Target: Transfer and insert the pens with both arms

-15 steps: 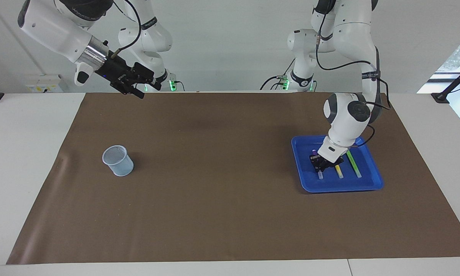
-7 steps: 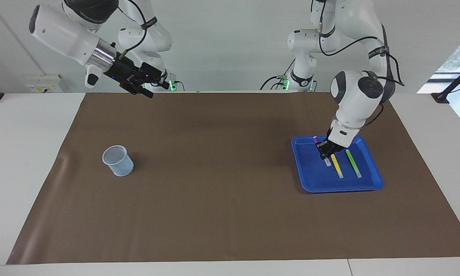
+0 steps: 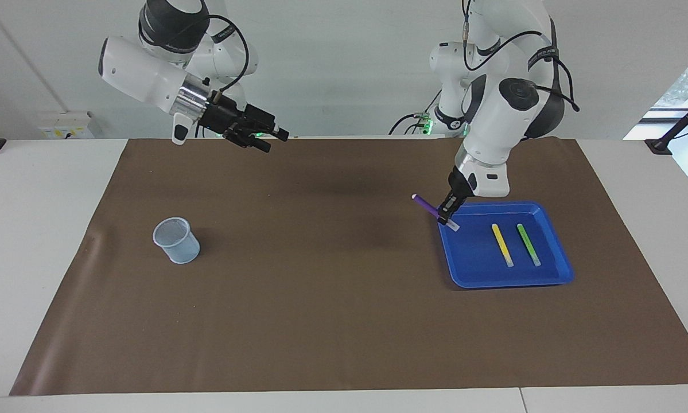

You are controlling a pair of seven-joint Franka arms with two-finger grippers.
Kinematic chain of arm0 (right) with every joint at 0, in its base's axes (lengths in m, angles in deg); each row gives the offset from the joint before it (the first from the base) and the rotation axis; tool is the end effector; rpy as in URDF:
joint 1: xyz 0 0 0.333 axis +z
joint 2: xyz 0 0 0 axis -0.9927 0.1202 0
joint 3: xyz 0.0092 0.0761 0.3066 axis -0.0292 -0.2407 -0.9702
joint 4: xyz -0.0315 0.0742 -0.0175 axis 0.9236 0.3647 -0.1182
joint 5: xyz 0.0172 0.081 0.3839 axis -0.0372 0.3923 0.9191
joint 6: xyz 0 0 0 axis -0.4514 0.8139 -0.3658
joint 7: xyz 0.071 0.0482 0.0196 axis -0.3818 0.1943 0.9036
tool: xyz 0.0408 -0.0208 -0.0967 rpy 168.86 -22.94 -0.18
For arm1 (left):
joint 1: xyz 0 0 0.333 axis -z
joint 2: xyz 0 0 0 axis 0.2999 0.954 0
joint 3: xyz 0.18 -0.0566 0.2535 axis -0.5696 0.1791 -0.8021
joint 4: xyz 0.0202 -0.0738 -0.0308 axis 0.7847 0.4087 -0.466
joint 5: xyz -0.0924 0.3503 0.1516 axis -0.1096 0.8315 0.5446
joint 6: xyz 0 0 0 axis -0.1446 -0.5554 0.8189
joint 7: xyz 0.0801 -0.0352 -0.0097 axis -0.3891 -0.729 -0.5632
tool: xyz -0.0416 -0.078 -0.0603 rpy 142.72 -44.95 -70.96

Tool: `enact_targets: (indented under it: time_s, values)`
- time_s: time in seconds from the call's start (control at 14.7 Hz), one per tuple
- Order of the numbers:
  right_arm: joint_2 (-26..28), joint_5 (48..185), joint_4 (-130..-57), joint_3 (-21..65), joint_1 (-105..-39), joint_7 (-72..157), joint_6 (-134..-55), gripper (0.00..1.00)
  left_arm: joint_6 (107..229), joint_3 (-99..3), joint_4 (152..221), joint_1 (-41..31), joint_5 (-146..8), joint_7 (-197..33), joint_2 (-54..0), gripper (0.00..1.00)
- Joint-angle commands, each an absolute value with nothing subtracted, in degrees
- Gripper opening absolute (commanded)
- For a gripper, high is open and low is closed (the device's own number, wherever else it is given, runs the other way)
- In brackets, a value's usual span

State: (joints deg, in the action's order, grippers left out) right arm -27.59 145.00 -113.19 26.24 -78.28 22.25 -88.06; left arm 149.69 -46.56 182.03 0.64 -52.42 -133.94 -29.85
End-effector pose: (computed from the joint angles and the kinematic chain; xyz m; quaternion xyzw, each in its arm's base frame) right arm 0.4849 0.1272 0.5346 -0.8645 0.2034 0.0663 0.4548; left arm 0.5592 -0.2414 0.4782 0.9068 0.4089 -0.0005 0.1024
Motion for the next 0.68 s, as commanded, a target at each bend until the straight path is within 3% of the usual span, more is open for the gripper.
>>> enact_targets:
  time_s: [0.0, 0.2, 0.61]
  values:
    - [-27.32, 148.78, -117.24, 26.11, -74.5, 22.22, -94.99, 1.0, 151.42, -47.26, 179.8, 5.47, -55.71, -143.76, -28.4, 0.0]
    - [-24.59, 152.55, -117.33, 26.11, -70.36, 23.11, -100.36, 1.0, 152.04, -47.17, 177.7, 9.61, -57.82, -151.94, -28.14, 0.0]
    - [-21.15, 156.69, -117.24, 26.11, -67.9, 24.16, -103.09, 1.0, 156.43, -47.17, 176.81, 15.41, -62.31, -158.99, -26.91, 0.0]
